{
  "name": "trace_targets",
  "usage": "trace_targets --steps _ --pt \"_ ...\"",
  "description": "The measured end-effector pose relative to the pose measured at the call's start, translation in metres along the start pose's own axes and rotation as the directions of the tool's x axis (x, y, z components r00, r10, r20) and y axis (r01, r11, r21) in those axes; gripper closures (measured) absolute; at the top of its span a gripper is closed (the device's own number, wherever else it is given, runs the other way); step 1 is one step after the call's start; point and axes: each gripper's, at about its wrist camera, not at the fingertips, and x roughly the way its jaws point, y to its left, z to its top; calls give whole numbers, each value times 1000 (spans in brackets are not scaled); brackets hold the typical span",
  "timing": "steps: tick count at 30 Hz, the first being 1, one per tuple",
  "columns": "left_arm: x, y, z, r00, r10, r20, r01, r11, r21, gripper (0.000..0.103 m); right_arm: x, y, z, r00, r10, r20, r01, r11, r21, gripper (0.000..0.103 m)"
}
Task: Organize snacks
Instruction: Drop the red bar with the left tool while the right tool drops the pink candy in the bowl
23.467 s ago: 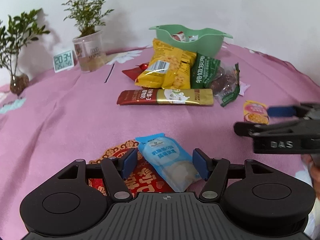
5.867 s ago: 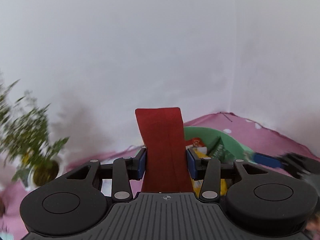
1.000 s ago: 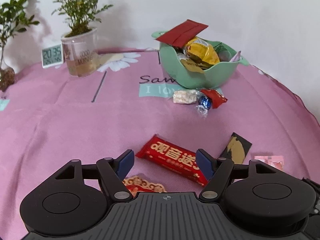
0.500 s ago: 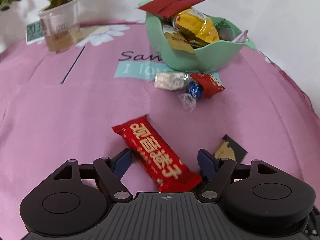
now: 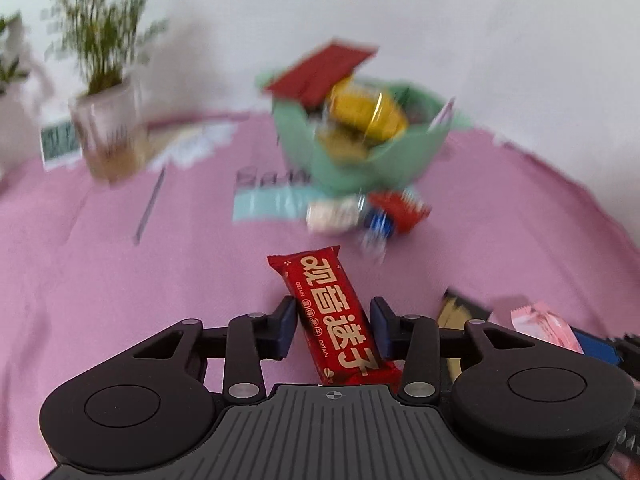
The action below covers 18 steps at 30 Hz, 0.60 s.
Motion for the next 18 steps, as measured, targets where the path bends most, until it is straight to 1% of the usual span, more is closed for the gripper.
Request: trace_targets --steps 3,5,8,10,11,13,15,18 --pt "-19 -3 25 997 -25 72 23 999 34 0 -4 -3 22 997 30 66 -29 1000 -7 62" --pt "-25 -6 49 993 -50 103 44 997 60 0 0 -3 40 994 41 101 -39 999 -26 62" --pt "-25 -14 88 988 -82 134 68 992 102 0 12 -1 69 986 45 160 -34 997 -67 62" --pt "-17 -22 113 983 -107 146 85 985 151 0 25 -3 86 982 56 181 -44 996 -73 62" --pt "-10 -26 126 983 -113 145 87 981 172 0 33 -3 94 980 63 187 -50 996 -74 62" --pt "10 -31 149 984 -118 132 92 979 184 0 48 -3 107 978 68 197 -52 995 -84 62" --pt "31 -35 167 986 -129 107 106 974 198 0 66 -2 121 979 53 198 -35 995 -93 62" --pt "67 -39 190 991 -123 51 111 975 191 0 91 -2 135 983 29 180 -9 994 -109 62"
